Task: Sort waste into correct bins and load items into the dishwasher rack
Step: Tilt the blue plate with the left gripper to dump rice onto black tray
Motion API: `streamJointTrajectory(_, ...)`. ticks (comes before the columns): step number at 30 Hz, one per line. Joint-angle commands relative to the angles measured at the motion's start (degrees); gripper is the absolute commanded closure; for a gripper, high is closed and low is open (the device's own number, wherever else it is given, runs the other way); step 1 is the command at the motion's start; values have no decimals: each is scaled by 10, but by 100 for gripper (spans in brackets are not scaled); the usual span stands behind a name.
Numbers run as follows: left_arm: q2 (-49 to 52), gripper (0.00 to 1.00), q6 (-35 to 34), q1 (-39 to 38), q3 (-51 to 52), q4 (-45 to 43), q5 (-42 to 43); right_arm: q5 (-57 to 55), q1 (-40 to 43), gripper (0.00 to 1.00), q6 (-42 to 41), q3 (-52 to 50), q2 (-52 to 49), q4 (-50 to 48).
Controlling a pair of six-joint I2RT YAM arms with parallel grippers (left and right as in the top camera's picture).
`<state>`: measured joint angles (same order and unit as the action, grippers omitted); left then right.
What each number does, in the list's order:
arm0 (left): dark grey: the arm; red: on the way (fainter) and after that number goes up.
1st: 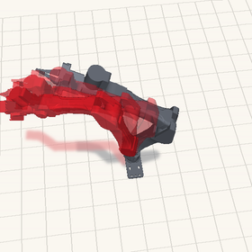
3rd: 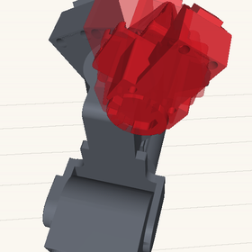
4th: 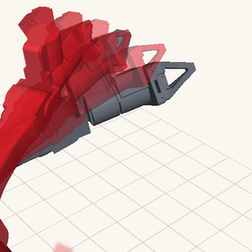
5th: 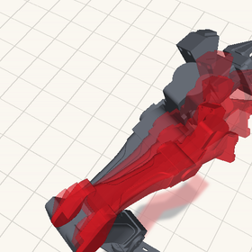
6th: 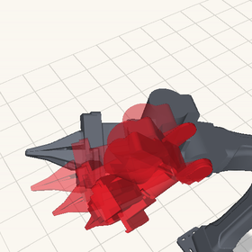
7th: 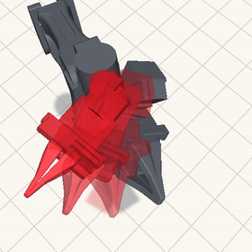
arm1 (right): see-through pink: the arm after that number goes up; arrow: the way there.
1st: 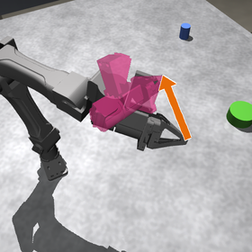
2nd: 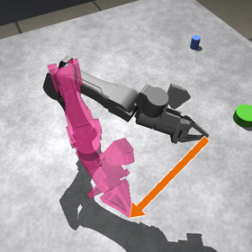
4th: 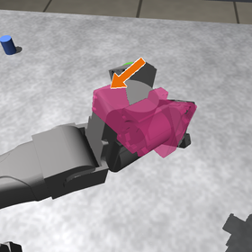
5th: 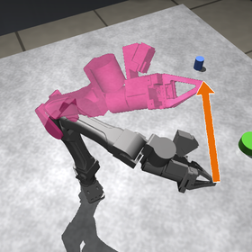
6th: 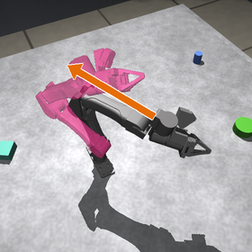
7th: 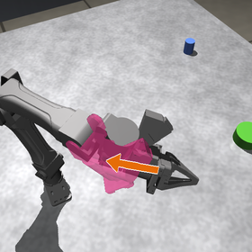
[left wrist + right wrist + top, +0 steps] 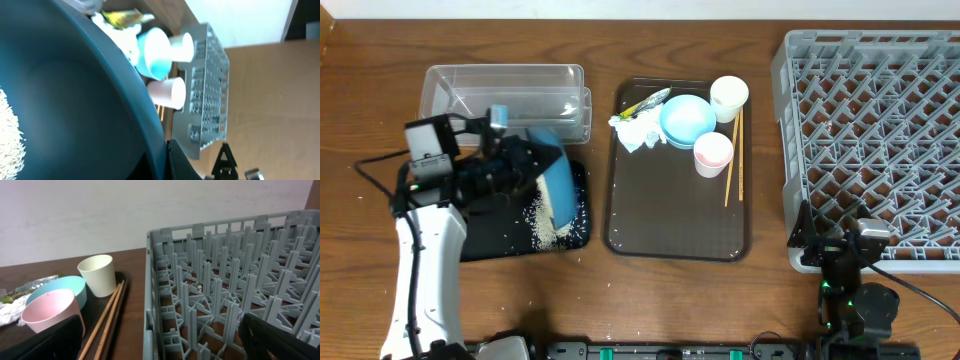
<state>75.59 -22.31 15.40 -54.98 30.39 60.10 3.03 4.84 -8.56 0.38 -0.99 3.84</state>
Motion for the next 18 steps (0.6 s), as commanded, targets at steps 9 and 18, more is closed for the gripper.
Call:
streamJointTrajectory(9,-10,94,2,70,1,4,14,4,-15,1,-4,-1,3,2)
streamJointTrajectory(18,-10,94,-5,121,1,19,86,4,-15,1,-4,-1,3,2)
